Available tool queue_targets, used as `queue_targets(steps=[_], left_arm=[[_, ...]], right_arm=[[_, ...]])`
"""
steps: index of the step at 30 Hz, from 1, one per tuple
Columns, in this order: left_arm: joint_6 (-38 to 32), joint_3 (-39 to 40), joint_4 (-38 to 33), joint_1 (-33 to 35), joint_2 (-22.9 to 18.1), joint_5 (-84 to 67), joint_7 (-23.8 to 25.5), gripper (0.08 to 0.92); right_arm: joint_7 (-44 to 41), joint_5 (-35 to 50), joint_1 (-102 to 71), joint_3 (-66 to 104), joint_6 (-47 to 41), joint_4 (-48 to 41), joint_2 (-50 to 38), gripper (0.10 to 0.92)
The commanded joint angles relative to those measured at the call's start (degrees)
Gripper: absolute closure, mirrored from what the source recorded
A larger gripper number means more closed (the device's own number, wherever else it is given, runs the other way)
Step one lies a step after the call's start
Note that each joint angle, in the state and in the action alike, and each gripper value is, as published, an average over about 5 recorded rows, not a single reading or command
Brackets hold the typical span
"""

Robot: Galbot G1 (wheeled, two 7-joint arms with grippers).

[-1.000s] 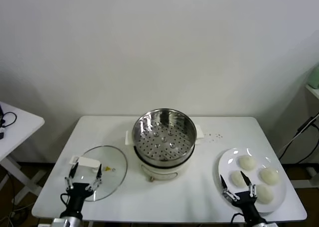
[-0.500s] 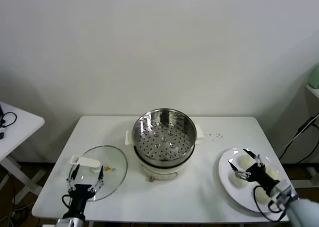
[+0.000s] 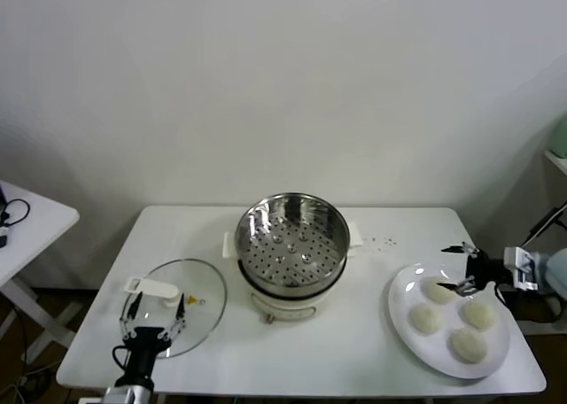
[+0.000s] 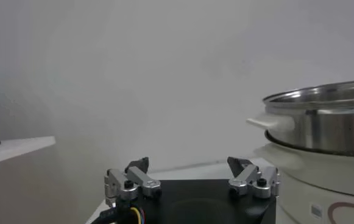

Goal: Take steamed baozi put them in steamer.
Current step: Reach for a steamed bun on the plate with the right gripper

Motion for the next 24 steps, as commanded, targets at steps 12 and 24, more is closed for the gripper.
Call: queue_targets(steps=[12,24], left_arm=[[2.24,-0.83,0.59,-1.38,0.04,0.25,-0.47,0.177],[2.77,-1.71,1.3,-1.7,0.16,0.25,-0.58,0.177]], right_arm=[[-12.25,-13.37,28.17,-29.66,3.44,-17.32,9.89,0.203],[-9.95,-16.38,25.14,-28.21,3.48,-21.0,17.27,0.203]])
